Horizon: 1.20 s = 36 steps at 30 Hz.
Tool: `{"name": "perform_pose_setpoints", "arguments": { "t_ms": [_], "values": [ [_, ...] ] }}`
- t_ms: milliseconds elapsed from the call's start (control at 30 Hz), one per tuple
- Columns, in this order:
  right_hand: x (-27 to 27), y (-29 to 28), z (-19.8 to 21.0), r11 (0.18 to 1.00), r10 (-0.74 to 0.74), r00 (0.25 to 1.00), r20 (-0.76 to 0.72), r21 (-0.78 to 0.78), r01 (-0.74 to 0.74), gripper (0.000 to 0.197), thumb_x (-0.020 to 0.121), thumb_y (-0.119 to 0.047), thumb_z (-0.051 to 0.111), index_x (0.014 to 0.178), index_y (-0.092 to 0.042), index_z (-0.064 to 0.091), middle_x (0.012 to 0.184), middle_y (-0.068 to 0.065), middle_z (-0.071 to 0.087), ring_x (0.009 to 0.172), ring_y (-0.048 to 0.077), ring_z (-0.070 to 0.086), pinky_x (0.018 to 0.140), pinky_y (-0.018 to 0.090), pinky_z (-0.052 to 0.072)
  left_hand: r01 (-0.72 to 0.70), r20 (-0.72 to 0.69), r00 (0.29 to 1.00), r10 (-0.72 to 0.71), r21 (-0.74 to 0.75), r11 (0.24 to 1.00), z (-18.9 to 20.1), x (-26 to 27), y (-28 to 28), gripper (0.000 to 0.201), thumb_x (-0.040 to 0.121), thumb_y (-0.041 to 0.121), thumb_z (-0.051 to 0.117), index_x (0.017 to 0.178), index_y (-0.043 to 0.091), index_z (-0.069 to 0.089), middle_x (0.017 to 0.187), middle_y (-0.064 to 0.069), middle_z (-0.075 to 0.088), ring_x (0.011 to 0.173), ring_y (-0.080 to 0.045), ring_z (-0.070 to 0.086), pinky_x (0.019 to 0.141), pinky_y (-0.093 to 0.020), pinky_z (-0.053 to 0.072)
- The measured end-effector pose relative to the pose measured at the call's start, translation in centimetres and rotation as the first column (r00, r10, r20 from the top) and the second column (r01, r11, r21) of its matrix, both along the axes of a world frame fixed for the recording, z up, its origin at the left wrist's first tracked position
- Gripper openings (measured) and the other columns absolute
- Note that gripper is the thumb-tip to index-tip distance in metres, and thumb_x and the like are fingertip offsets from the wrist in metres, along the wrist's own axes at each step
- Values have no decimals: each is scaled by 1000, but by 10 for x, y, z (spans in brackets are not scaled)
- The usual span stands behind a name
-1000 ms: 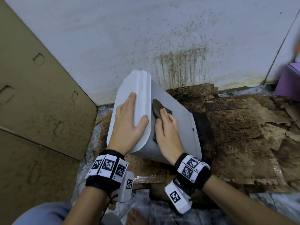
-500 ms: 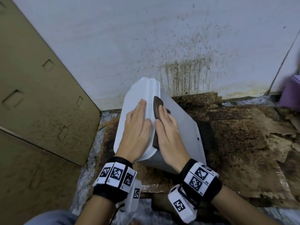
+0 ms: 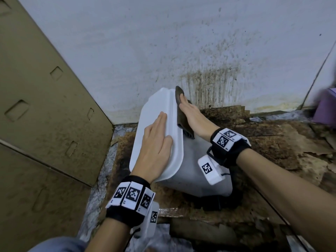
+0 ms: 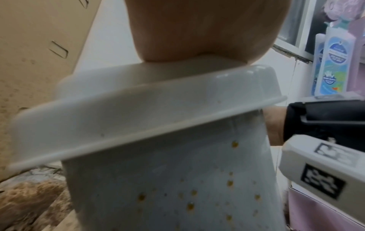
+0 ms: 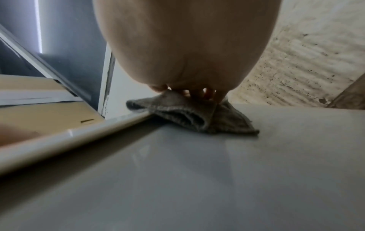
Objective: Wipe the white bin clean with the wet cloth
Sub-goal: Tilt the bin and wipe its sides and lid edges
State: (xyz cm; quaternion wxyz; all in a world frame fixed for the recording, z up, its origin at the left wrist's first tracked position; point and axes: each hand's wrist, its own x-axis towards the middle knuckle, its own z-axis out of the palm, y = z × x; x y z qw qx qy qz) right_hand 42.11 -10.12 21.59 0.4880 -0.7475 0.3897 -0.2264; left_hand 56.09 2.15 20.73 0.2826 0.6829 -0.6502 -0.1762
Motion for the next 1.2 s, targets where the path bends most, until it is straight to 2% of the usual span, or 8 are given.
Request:
{"name": "perform_pose_setpoints", "arguments": {
  "t_ms": [167, 267, 433, 600, 700, 800, 933, 1200],
  "values": [
    [3, 31, -23, 998, -33, 998, 57, -47, 35, 57, 110, -36, 15, 160, -21, -8, 167, -8, -15, 153, 5, -12, 127, 39, 0, 28, 16, 999, -28, -11, 1000, -1, -4, -1, 67, 100, 34, 24, 164, 20, 11, 171, 11, 11, 141, 10, 9, 111, -1, -1],
    [0, 76, -36, 989, -68, 992, 110, -127, 82, 52, 111, -30, 16, 159, -23, -4, 167, -10, -11, 153, 3, -10, 127, 33, -1, 25, 42, 999, -24, -19, 1000, -1, -2, -1, 65, 100, 31, 23, 163, 19, 12, 170, 7, 13, 137, 12, 9, 112, -1, -1],
    [10, 138, -49, 952, -270, 919, 289, -65, 300, 50, 108, -41, 19, 156, -43, 6, 166, -23, 6, 149, -10, 1, 123, 24, 5, 31, 41, 999, -30, -18, 999, -3, -1, -1, 65, 99, 29, 23, 163, 16, 13, 171, 4, 13, 147, -1, 14, 124, -24, 10],
    [2, 101, -41, 973, -159, 965, 207, -135, 189, 51, 111, -34, 17, 159, -32, 4, 168, -17, -1, 151, -5, -2, 126, 28, 3, 30, 28, 999, -29, -21, 999, -3, -1, -3, 66, 99, 31, 23, 163, 18, 13, 170, 9, 12, 142, 8, 10, 119, -11, 4],
    [3, 51, -30, 966, -49, 998, -26, -256, 41, 50, 110, -28, 13, 159, -16, 8, 169, 4, -10, 155, 14, -8, 126, 37, -1, 40, 15, 999, -39, -18, 999, -3, -3, -2, 67, 100, 34, 24, 164, 20, 13, 170, 12, 13, 147, 3, 10, 121, -16, 5],
    [5, 11, -9, 983, 13, 982, -189, -180, -48, 50, 111, -25, 15, 154, 1, 17, 167, 10, -15, 155, 24, -13, 125, 44, -2, 34, -5, 999, -34, -9, 999, -2, -1, -3, 68, 99, 36, 25, 164, 22, 13, 170, 13, 12, 149, 3, 9, 120, -15, 4],
    [13, -22, -2, 998, 15, 990, -139, -53, -22, 62, 108, -43, 13, 160, -18, -9, 168, -4, -15, 155, 17, -6, 124, 43, 5, 13, -27, 1000, -13, 4, 1000, -1, 0, -2, 69, 98, 36, 25, 164, 22, 13, 170, 13, 13, 148, 5, 9, 121, -18, 6],
    [7, 22, -27, 988, -17, 998, -63, -156, 7, 55, 110, -36, 14, 161, -21, -1, 169, -2, -12, 155, 15, -5, 126, 44, 8, -1, -34, 999, 1, -14, 1000, -2, -2, -3, 69, 97, 34, 27, 164, 21, 16, 169, 12, 16, 147, 3, 12, 119, -16, 6]
  ]
}}
